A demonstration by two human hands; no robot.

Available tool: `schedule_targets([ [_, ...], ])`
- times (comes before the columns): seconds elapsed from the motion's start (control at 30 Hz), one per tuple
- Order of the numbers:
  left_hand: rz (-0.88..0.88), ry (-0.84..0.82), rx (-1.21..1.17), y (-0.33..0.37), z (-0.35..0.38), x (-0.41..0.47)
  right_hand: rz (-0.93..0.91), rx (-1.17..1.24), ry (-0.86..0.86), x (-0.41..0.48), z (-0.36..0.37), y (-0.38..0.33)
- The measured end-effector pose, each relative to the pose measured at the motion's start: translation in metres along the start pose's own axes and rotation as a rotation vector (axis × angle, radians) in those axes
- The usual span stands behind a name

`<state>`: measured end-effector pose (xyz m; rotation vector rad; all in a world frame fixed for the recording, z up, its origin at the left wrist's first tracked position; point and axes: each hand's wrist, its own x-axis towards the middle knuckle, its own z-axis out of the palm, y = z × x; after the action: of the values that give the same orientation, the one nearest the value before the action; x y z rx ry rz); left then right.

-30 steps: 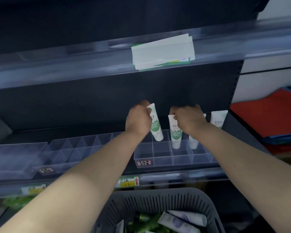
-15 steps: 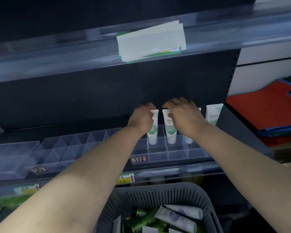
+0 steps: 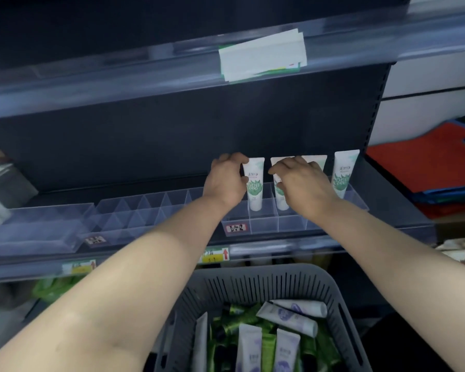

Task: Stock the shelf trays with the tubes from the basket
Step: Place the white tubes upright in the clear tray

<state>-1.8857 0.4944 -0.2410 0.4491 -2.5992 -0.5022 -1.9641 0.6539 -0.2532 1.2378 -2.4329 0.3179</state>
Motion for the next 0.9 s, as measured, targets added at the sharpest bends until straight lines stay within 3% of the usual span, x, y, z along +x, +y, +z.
schedule_targets([
  [0.17,0.036,0.005,0.002,-0.009,-0.007,-0.043,-0.024,0.012,-0.029,-0.032,0.010,-0.022],
  [0.3,-0.016,0.044,-0.051,-0.020,-0.001,-0.083,-0.046,0.041,-0.085,-0.064,0.032,-0.043],
  [0.47,-0.103,-0.024,-0.072,-0.045,0.021,-0.130,-0.090,0.075,-0.222,-0.102,0.065,-0.068],
  [0.67,-0.274,-0.222,-0.033,-0.076,0.059,-0.173,-0.107,0.096,-0.414,-0.143,0.101,-0.082],
  [0.9,-0.507,-0.618,0.072,-0.113,0.100,-0.204,-0.117,0.172,-0.545,-0.174,0.136,-0.088],
])
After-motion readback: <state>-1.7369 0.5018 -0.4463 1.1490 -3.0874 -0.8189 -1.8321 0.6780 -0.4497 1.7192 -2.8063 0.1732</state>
